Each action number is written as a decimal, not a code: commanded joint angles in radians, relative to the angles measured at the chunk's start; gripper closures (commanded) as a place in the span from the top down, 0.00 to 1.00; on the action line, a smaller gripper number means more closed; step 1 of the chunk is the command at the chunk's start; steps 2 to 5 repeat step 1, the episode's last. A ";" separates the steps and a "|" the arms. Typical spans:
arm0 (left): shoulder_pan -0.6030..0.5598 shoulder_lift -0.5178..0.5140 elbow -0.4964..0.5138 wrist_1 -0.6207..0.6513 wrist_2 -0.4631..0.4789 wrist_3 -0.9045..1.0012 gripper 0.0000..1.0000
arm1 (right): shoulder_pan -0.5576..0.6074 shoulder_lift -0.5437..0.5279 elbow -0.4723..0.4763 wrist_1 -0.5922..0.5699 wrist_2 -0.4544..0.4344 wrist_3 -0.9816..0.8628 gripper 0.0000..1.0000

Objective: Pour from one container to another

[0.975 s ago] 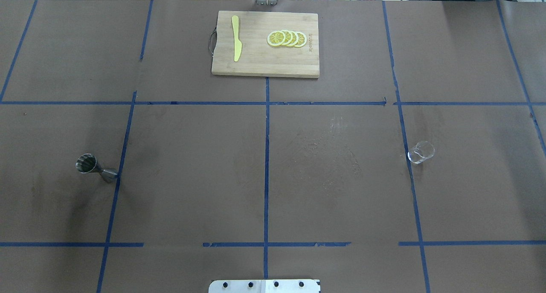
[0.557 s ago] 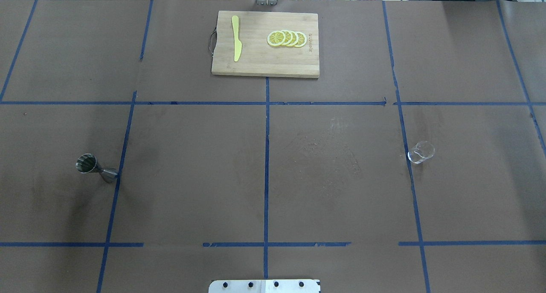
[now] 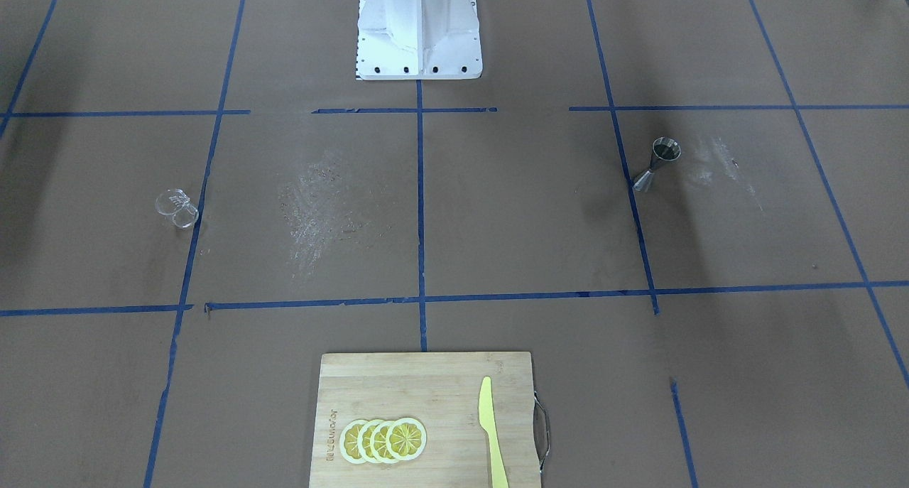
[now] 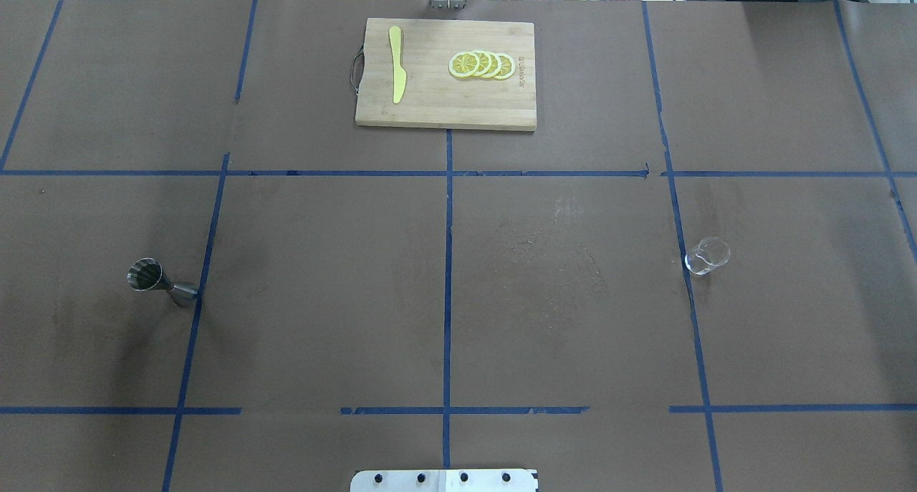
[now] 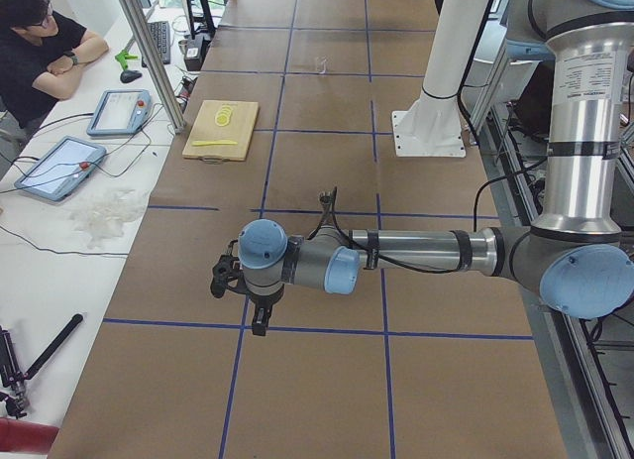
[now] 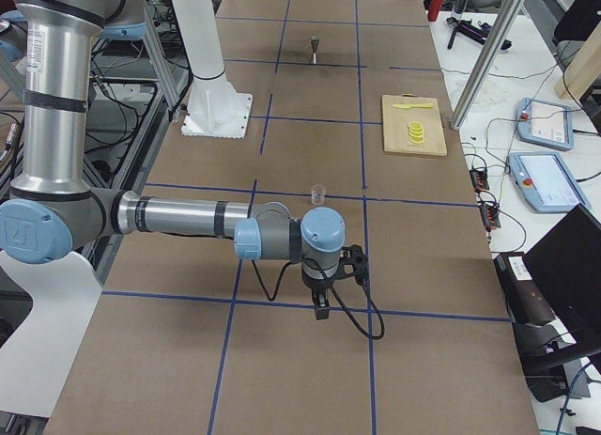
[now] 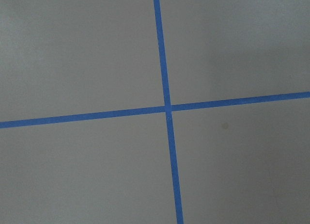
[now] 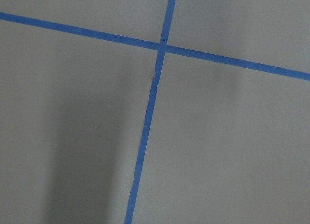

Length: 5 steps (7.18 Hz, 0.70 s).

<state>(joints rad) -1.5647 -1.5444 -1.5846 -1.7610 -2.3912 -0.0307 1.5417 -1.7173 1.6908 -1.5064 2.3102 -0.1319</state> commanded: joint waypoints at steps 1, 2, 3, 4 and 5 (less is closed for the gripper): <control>0.000 -0.002 0.000 0.000 0.003 0.000 1.00 | 0.000 -0.004 0.001 0.000 0.000 0.000 1.00; 0.000 -0.002 0.000 0.000 0.003 0.000 1.00 | 0.000 -0.004 0.001 0.000 0.000 0.000 1.00; 0.000 -0.002 0.000 0.000 0.003 0.000 1.00 | 0.000 -0.004 0.001 0.000 0.000 0.000 1.00; 0.000 -0.002 0.000 0.000 0.003 0.000 1.00 | 0.000 -0.004 0.001 0.000 0.000 0.000 1.00; 0.000 -0.002 0.000 0.000 0.003 0.000 1.00 | 0.000 -0.004 0.001 0.000 0.000 0.000 1.00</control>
